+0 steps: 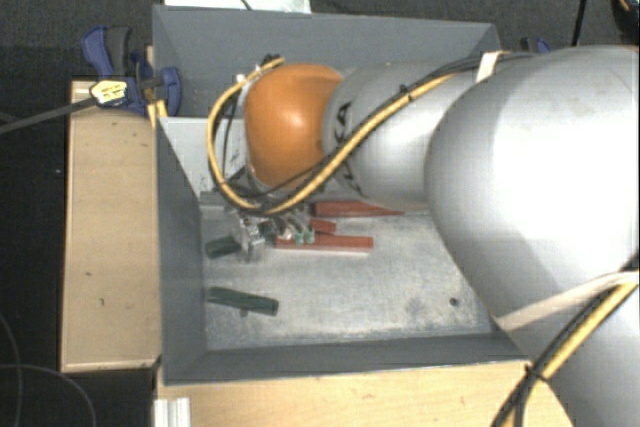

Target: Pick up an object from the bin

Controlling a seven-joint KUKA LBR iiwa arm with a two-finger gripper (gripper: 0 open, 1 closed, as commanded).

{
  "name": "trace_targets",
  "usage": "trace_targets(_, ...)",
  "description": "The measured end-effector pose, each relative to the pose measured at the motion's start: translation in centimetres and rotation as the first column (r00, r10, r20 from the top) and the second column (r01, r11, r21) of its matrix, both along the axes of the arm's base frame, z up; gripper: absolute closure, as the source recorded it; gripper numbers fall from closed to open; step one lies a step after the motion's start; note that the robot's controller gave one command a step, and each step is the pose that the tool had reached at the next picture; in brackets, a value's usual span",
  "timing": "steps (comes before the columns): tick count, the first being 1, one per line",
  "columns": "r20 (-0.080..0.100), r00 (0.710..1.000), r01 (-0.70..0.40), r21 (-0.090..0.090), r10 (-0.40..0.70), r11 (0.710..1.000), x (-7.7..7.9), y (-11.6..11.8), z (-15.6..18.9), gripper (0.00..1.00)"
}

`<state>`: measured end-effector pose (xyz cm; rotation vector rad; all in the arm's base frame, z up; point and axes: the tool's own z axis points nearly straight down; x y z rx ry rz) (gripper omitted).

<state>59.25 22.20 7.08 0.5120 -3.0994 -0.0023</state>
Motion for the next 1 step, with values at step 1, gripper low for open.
trace_targets(1,0.011,1.0,0.024,0.004,-0.024,1.0,-1.54,0.03,14.08,1.0)
